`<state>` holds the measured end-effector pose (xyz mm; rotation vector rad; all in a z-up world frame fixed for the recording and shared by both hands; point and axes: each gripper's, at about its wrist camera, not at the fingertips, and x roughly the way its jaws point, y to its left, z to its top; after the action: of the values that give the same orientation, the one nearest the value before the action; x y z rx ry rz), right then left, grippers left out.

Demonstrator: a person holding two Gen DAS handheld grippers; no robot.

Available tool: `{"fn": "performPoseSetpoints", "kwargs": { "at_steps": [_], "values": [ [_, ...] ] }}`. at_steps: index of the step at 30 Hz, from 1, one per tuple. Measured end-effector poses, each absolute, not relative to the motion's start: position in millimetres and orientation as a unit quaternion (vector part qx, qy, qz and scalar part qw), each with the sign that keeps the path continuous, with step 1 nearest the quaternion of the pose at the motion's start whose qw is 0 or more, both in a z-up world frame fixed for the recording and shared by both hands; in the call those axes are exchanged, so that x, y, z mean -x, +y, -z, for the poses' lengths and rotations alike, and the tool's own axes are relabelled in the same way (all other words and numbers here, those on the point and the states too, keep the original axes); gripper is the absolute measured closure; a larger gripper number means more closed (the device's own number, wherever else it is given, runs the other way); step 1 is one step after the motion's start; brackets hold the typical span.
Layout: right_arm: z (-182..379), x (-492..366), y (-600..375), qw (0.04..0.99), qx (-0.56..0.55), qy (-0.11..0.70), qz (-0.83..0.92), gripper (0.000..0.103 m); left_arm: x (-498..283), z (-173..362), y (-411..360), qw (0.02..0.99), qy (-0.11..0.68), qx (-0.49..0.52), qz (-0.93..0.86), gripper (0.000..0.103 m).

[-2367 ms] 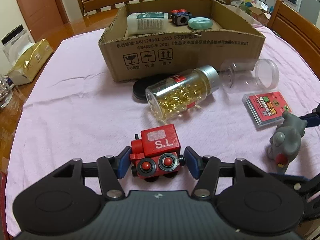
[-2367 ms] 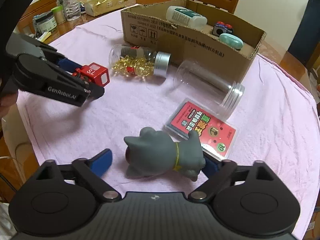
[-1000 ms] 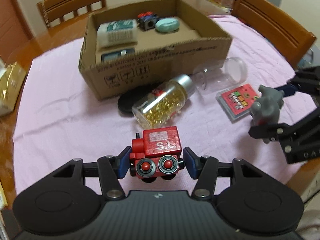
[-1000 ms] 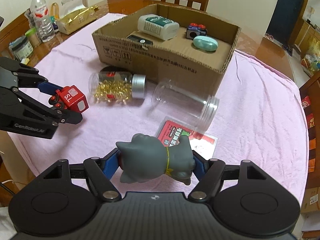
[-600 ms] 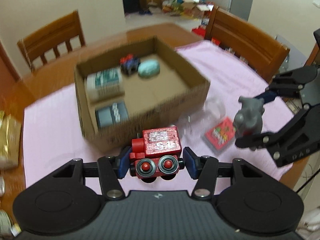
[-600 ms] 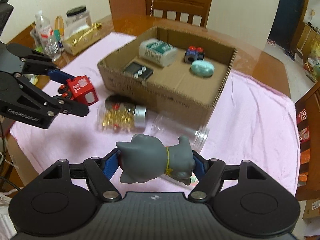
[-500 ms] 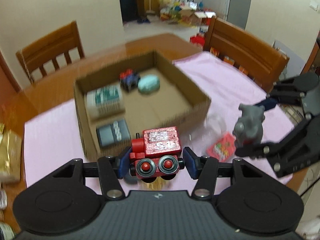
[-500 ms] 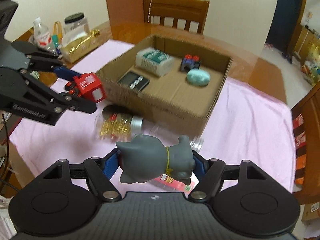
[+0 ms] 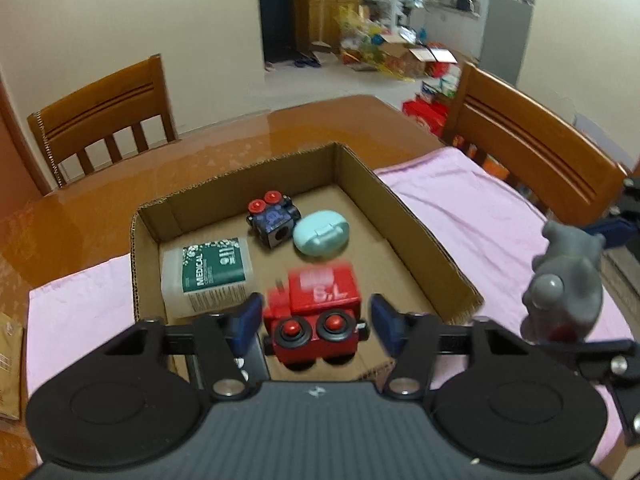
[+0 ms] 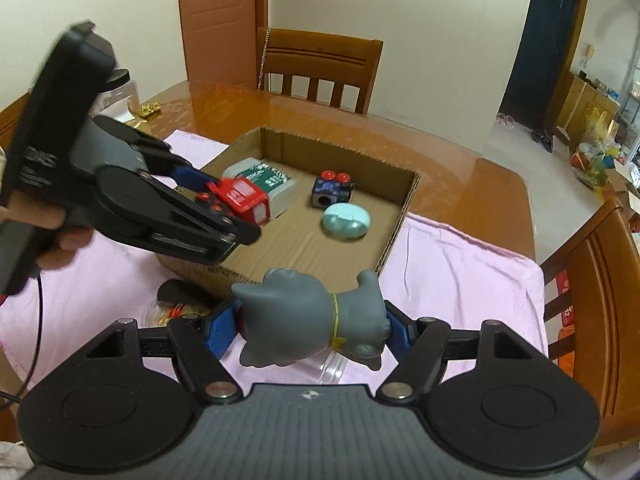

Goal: Organize rigid objects
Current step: 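Carry the toy train and grey cat into the box and release both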

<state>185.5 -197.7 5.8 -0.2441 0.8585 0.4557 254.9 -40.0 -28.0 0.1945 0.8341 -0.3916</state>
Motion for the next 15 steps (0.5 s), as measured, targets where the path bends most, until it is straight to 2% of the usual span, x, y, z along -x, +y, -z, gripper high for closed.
{"fn": "performPoseSetpoints", "kwargs": {
  "at_steps": [2,15],
  "values": [
    [-5.2,-189.5,-197.5,0.878,0.115,0.412,-0.217,0.026,-251.5,28.4,-38.0,0.902,0.387,-0.090,0.171,0.007],
    [0.6,-223.7,-182.8,0.871,0.111,0.422,-0.226,0.026,-197.5,9.4,14.9,0.914,0.388,-0.067,0.101,0.003]
  ]
}}
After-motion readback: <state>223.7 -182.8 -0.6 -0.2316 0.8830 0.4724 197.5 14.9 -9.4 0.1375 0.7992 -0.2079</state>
